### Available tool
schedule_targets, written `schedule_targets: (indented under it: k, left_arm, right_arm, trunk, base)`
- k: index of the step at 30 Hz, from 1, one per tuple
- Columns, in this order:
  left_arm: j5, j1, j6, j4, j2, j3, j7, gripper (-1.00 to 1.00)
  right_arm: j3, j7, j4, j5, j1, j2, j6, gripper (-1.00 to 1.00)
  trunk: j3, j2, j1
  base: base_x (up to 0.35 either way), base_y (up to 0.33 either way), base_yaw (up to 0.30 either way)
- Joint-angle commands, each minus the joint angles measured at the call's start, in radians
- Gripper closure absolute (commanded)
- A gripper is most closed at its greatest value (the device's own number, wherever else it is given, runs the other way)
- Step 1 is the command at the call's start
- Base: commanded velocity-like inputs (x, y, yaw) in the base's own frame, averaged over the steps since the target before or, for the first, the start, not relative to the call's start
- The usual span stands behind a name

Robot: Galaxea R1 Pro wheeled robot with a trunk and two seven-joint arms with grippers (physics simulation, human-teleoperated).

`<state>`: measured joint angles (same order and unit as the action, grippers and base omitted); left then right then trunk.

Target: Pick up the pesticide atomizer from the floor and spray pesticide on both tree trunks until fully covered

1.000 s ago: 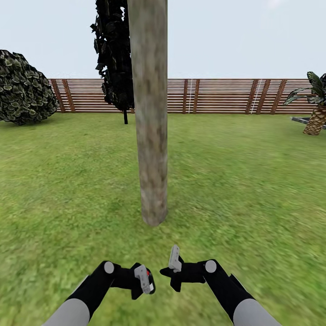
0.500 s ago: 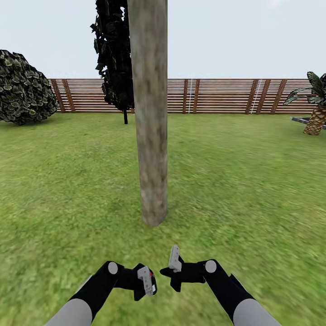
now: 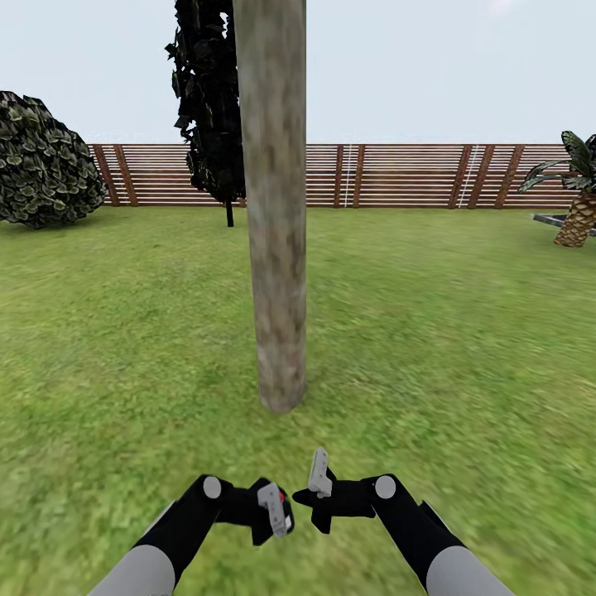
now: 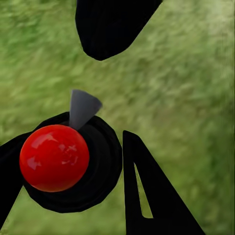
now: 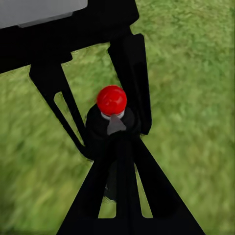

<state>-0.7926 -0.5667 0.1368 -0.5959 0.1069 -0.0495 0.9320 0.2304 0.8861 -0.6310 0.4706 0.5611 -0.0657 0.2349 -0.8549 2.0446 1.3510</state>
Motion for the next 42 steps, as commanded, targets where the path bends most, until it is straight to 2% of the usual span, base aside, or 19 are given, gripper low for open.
schedule_targets:
  k: [1,27,42]
  left_arm:
    - [-0.010,0.000,0.010,-0.006,0.000,0.001,0.001,1.00]
    - [-0.008,0.004,0.010,-0.012,0.002,0.003,0.003,1.00]
    - [-0.007,0.002,0.010,-0.010,0.024,0.002,0.002,1.00]
  right_arm:
    - [-0.001,0.001,-0.001,0.010,0.000,0.000,0.006,1.00]
    - [-0.002,-0.001,-0.014,0.010,0.000,0.000,-0.001,1.00]
    - [-0.002,-0.001,-0.015,0.010,0.000,0.000,-0.003,1.00]
  trunk:
    - [-0.001,0.000,0.000]
    - [-0.001,0.000,0.000]
    - [-0.001,0.000,0.000]
  base:
    - [0.000,0.000,0.000]
    - [0.000,0.000,0.000]
    - [0.000,0.000,0.000]
